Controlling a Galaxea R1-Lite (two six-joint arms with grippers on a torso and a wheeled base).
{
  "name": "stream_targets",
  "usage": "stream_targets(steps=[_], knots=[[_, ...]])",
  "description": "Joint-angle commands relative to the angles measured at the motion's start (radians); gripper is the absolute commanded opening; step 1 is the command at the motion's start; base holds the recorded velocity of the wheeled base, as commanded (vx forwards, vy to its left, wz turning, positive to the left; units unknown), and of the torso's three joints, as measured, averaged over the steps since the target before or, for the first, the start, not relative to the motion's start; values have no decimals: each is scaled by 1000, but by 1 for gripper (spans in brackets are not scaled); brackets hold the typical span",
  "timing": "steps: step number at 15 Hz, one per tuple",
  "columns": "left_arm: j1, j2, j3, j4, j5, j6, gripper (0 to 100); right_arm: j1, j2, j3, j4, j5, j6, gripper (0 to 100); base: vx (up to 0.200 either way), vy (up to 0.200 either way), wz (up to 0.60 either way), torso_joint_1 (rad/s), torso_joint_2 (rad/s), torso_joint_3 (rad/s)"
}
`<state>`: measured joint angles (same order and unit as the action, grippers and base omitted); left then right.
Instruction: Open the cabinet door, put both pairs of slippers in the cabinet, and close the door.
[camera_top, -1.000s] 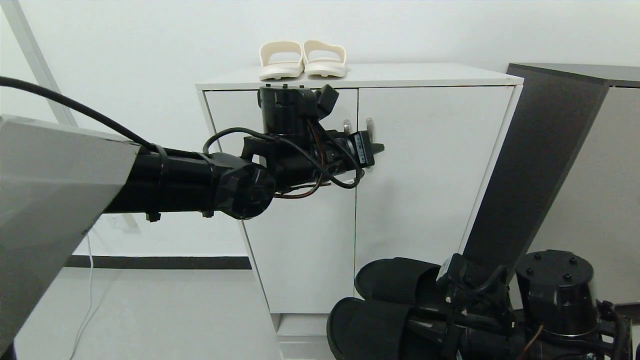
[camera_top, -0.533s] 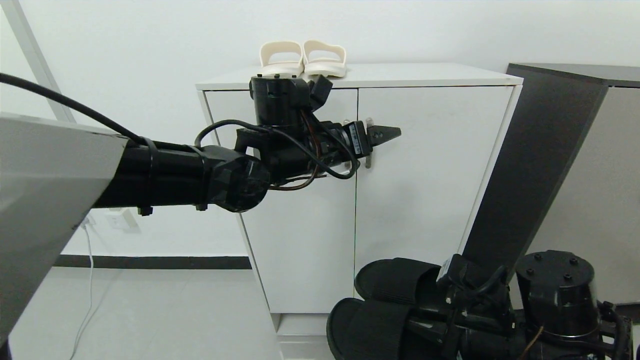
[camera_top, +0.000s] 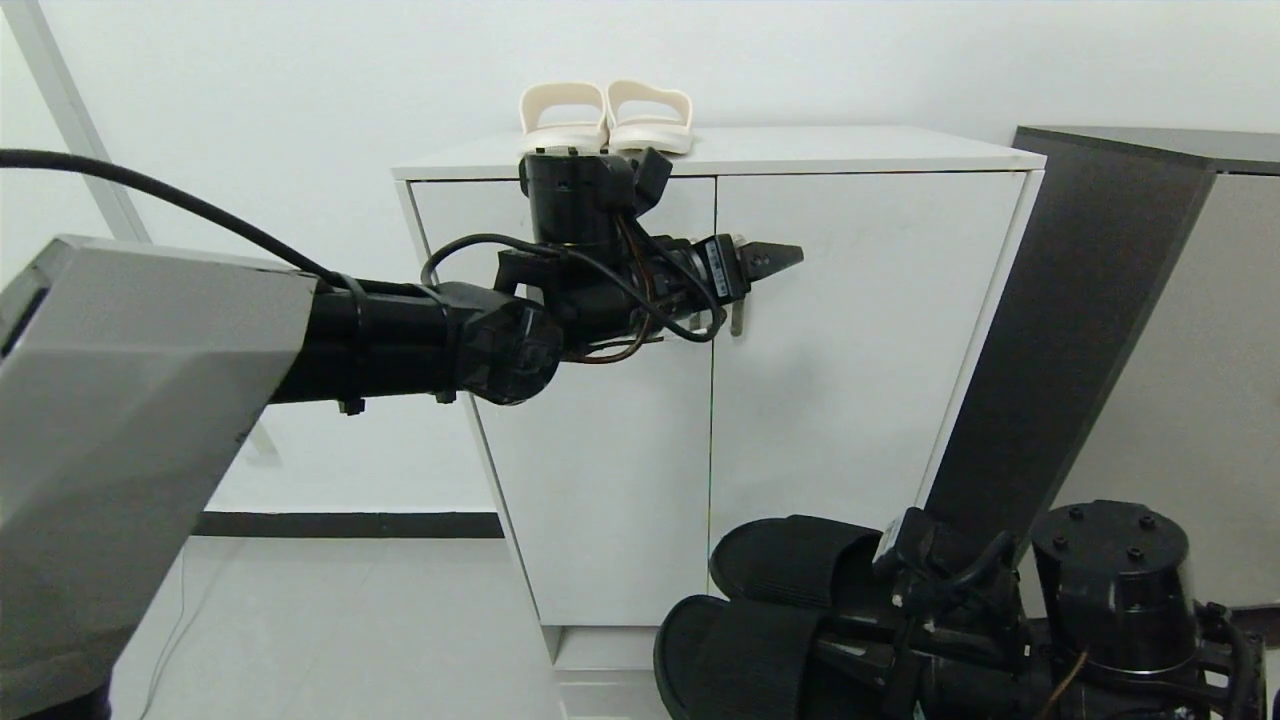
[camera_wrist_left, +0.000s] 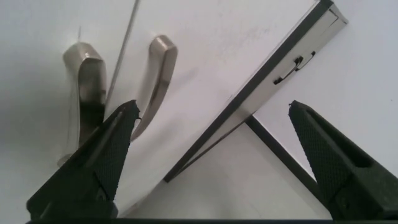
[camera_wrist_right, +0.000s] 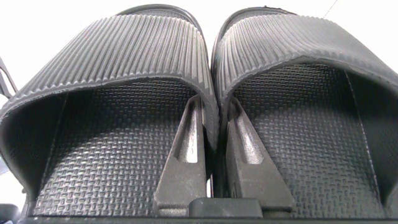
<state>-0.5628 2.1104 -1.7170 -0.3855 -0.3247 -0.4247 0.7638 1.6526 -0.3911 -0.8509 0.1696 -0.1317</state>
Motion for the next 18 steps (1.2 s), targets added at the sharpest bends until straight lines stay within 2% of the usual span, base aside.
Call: stream_targets(steps=[1,3,7,8,12,14,18], knots=[[-3,48,-70,22,-1,0,100,0,3,0,-1,1,0,0,0,0,0,0,0,0],[-9,77,-116,45,-1,-2,100,0,3,0,-1,1,0,0,0,0,0,0,0,0],[-12,102,-141,48,-5,-6,100,0,4,1,-1,2,0,0,0,0,0,0,0,0],[-12,103,-141,47,-5,-11,0,0,4,1,1,1,0,0,0,0,0,0,0,0],[-12,97,-134,45,-4,-16,0,0,6,3,1,2,0,0,0,0,0,0,0,0],[-12,91,-130,42,-4,-29,0,3,6,11,1,2,0,0,0,0,0,0,0,0],[-42,54,-69,33,-1,-26,0,6,4,12,1,4,0,0,0,0,0,0,0,0]])
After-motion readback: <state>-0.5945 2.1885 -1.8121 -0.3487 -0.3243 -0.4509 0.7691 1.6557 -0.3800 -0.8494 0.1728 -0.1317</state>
